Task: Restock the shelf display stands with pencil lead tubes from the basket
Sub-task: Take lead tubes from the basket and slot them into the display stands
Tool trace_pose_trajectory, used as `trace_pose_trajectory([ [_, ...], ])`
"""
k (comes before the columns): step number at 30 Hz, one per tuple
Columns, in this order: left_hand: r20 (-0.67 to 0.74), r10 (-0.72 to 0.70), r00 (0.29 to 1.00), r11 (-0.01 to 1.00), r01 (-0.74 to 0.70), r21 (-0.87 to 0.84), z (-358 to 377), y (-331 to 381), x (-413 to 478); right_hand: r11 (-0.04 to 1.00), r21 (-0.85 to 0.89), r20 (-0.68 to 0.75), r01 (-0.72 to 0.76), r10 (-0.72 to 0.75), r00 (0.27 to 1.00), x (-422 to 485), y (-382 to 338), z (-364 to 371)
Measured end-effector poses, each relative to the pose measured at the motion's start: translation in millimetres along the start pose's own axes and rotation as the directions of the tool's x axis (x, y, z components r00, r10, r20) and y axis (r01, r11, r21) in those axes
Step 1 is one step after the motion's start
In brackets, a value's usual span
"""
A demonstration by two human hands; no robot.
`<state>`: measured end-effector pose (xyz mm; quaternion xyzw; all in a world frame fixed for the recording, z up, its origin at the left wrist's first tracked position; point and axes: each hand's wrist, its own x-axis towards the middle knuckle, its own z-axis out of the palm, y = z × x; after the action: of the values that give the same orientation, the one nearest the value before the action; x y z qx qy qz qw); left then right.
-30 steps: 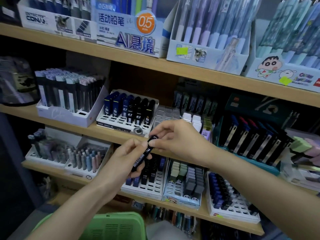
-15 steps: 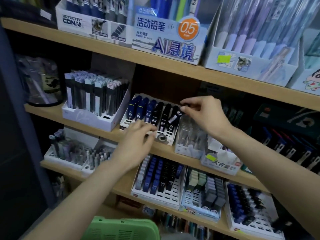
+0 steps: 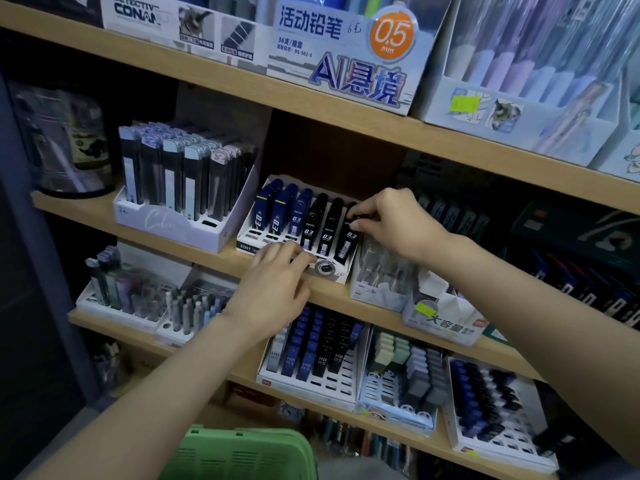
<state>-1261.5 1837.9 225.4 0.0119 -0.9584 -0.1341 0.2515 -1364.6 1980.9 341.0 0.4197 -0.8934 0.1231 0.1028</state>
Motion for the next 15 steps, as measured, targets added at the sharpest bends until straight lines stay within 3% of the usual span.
trace_pose_trajectory([
  [6, -0.001, -0.002, 1.0, 1.0, 0.002, 0.018, 0.6, 1.4, 0.5, 0.998, -0.062, 0.064, 0.019, -0.015, 0.998, 1.6, -1.1, 5.7],
  [11, -0.003, 0.0, 1.0, 1.0, 0.0, 0.012, 0.4, 0.6, -0.9, 0.999, 0.024, -0.017, -0.047, 0.048, 0.999, 3.8, -1.5, 10.0],
  [15, 0.012, 0.001, 1.0, 1.0, -0.001, 0.028, -0.1, 0.2, -0.1, 0.999, -0.048, -0.047, -0.019, 0.016, 0.999, 4.4, -3.2, 11.9],
])
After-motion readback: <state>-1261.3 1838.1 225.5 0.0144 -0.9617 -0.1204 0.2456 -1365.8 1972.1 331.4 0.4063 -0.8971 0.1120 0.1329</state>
